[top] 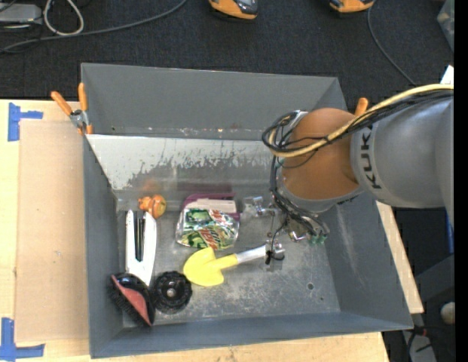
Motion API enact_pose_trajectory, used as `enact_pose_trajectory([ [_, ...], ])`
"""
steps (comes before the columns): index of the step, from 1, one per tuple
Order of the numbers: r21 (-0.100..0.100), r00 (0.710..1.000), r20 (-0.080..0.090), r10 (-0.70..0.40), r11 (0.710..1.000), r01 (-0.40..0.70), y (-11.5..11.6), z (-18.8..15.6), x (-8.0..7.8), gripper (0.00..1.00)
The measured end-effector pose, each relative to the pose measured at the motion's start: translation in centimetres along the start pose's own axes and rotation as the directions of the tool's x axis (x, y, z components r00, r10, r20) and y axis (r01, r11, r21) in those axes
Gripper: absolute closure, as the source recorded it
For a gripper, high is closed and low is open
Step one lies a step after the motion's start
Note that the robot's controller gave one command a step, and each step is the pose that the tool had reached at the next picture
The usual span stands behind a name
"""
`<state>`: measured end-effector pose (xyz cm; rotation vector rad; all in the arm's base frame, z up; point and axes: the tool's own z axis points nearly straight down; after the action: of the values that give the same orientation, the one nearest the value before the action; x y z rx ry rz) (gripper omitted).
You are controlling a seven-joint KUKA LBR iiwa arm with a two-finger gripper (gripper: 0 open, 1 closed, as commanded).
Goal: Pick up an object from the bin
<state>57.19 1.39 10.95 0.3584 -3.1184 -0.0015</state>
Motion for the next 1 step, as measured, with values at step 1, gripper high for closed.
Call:
enact_pose_trajectory([
  [1, 0.001, 0.993, 0.007, -0.118, 0.993, 0.118, 0.12, 4.25, 0.87, 0.0],
])
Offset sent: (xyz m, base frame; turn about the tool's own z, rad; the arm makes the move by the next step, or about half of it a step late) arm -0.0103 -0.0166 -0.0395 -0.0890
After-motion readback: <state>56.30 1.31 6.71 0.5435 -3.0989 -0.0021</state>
